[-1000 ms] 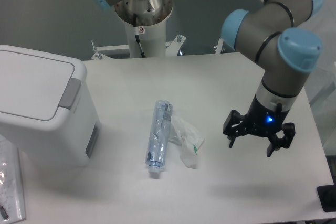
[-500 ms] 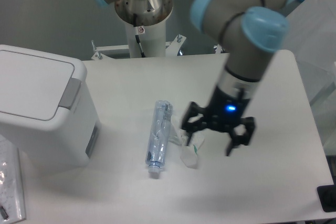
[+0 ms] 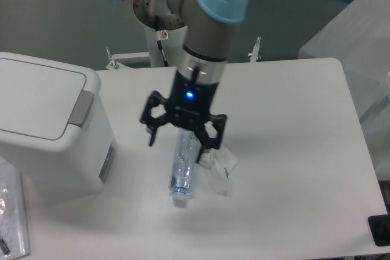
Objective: Open the trash can
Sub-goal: 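Move the open gripper across the table toward the trash can lid, then lower the gripper fingers onto the lid's front edge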
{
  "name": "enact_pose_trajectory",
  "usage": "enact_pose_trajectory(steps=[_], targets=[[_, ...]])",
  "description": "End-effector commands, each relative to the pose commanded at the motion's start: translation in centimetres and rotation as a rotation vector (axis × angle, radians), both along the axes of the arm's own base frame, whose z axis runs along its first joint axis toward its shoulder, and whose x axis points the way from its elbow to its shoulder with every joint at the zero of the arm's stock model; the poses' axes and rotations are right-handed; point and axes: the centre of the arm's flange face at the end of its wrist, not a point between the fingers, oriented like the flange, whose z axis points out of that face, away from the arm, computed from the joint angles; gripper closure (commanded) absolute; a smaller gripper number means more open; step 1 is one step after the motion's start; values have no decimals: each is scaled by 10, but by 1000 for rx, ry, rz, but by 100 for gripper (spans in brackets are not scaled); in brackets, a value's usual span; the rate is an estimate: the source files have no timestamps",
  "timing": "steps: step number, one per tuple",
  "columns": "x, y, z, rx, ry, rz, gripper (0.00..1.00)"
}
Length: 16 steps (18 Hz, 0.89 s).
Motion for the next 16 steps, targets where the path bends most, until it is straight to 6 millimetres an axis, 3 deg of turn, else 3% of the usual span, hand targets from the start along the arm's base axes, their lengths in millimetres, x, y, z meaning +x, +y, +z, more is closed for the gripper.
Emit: enact_pose_trajectory(steps=[3,5,9,12,16], targets=[[22,10,2,5,-35,21,0],[35,7,19,31,-49,38,0],[53,-5,32,58,-83,55,0],[75,-32,20,22,-93,80,0],[77,-29,21,25,-165,164,0]])
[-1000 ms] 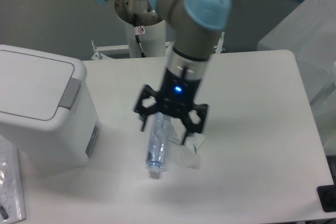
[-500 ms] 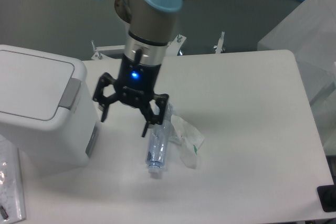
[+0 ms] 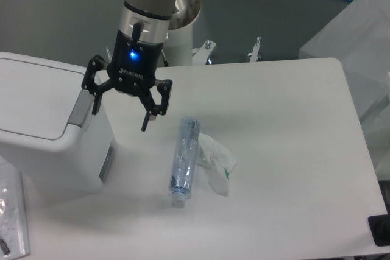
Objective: Open the trash can
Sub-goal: 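Lower the gripper fingers onto the lid's front edge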
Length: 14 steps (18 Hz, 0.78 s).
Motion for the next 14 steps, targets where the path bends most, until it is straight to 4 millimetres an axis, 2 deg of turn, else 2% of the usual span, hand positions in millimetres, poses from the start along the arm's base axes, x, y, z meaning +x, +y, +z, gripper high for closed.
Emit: enact_pose_trajectory(steps=[8,11,14], targets=[[3,8,-19,-27,-28,-10,0],[13,12,-20,-30,-44,-11,0],[15,13,-21,-32,-52,-4,0]])
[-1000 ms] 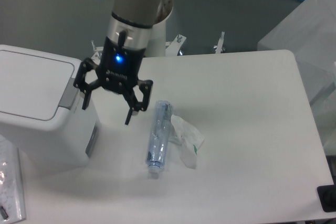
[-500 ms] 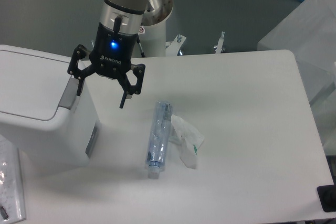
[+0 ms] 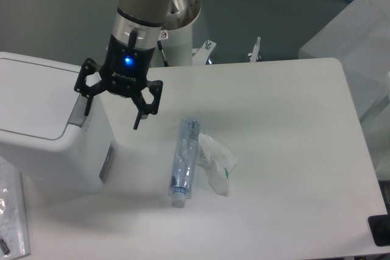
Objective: Open the trash can
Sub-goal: 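Lower the gripper fingers onto the lid's front edge, then push the lid edge so the lid swings open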
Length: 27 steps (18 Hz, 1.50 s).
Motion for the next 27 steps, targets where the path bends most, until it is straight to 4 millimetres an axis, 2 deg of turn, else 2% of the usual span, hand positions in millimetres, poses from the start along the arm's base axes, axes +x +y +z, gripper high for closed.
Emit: enact_pose_trajectory(steps=[27], targets=[[3,-2,-12,-26,-13,6,0]])
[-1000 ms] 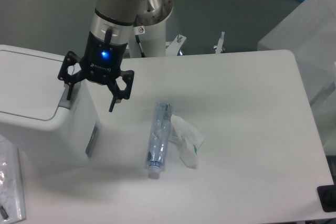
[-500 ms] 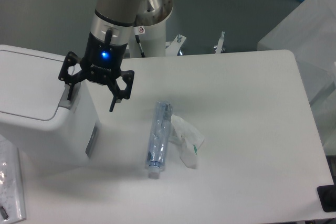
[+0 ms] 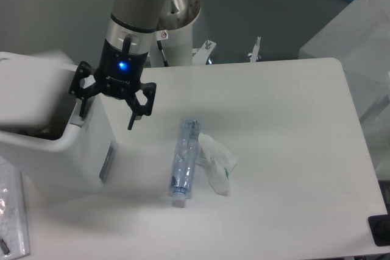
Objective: Open the trash can
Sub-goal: 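Push the lid edge so the lid swings open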
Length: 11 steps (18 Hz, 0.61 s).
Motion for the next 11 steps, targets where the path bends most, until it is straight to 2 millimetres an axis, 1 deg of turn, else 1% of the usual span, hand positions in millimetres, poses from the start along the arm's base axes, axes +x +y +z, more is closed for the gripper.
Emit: enact_pose_trajectory(steps=[3,5,7,10,11], targets=[[0,0,6,10,4,0,0],[0,-1,15,25,15,1,0],[1,-3,30,45,38,-2,0],[-6,-4,45,67,68,-1,0],[-13,-5,50,76,80,4,0]])
